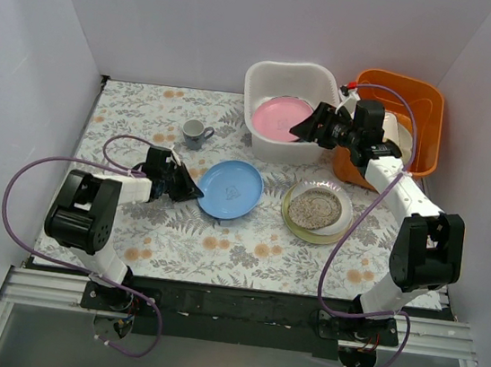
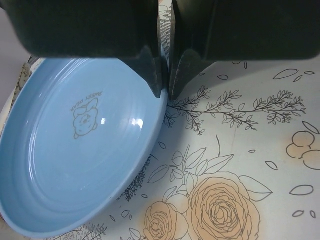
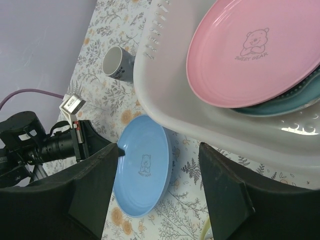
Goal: Place the plates into the plastic bin on the countertop
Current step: Pick up the plate at the center of the board.
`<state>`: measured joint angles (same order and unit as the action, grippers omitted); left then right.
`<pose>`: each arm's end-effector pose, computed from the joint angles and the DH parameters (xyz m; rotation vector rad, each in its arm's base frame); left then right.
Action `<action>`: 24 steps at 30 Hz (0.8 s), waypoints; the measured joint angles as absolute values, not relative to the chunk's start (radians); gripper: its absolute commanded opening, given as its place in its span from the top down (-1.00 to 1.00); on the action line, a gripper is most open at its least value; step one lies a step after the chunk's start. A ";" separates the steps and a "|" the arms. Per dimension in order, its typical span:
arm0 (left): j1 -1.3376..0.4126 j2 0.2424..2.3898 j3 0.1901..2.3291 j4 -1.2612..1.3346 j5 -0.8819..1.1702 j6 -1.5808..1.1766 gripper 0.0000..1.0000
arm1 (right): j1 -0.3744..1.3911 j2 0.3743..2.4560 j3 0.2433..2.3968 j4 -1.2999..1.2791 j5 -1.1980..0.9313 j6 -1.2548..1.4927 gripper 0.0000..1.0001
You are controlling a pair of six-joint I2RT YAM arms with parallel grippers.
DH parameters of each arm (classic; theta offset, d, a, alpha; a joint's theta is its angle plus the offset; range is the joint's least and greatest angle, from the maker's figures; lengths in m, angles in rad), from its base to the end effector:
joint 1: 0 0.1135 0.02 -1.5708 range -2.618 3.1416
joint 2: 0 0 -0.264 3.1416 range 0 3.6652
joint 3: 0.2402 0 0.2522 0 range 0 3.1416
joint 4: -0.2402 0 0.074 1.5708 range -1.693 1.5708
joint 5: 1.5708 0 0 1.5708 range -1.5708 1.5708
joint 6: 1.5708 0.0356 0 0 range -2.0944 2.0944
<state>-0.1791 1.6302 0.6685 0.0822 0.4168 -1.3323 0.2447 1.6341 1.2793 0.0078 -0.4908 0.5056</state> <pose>0.2857 -0.0664 0.1284 -1.3039 2.3834 -1.0859 0.3708 0.1099 0.3123 -0.0869 1.9955 0.9642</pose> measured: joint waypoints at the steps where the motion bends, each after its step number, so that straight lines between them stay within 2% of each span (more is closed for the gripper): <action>1: -0.179 1.628 0.669 0.079 0.415 -1.332 1.00 | 0.245 1.634 1.279 0.008 -0.493 0.506 -0.43; 24: -0.179 1.443 0.700 0.026 0.403 -1.333 1.00 | 0.472 1.678 1.281 -0.068 -0.501 0.445 -0.41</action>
<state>-0.1791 1.4429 0.6998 0.0257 0.4034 -1.3334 0.4725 1.6783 1.2808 -0.0677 -0.5011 0.4454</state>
